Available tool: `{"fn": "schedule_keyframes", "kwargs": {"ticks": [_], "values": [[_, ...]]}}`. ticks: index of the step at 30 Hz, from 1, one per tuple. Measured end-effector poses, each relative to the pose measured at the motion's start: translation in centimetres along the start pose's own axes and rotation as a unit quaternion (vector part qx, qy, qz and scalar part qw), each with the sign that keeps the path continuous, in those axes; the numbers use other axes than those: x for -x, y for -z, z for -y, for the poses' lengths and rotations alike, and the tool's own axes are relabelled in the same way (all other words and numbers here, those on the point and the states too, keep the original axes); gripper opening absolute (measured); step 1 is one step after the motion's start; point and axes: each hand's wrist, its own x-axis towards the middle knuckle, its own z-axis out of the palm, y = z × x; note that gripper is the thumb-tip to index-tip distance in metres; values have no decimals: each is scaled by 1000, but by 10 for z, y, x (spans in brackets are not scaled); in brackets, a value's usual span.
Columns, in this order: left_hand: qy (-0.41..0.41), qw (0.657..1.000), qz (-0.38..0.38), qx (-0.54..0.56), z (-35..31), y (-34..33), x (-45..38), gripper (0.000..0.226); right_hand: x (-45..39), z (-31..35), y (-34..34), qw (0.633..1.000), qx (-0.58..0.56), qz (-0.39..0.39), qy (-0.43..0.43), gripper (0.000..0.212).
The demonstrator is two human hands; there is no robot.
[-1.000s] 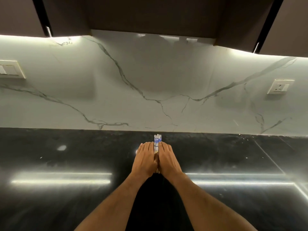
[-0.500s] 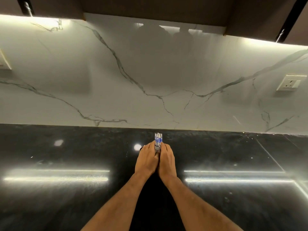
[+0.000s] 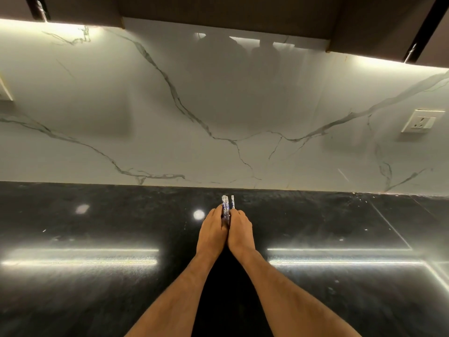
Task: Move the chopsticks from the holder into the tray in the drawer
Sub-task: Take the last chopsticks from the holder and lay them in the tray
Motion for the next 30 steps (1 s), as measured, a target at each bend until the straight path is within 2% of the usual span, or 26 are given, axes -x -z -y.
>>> {"fn": "schedule_keyframes", "kwargs": {"ticks": [4, 6, 14, 21, 25, 30], "values": [[14, 999, -26, 17, 3, 2, 3, 24, 3, 4, -2, 991, 132, 2, 27, 23], [9, 999, -35, 30, 3, 2, 5, 26, 4, 5, -3, 989, 143, 3, 23, 22], [0, 998, -51, 24, 1, 3, 6, 14, 3, 2, -6, 999, 25, 37, -21, 24], [7, 999, -47, -2, 3, 0, 5, 21, 6, -1, -4, 1000, -19, -2, -22, 25], [18, 997, -72, 2, 1, 1, 5, 21, 7, 1, -2, 999, 0, -43, -9, 9], [25, 995, -98, -2, -3, 2, 4, 23, -2, 10, 2, 995, -59, -40, -69, 8]]}}
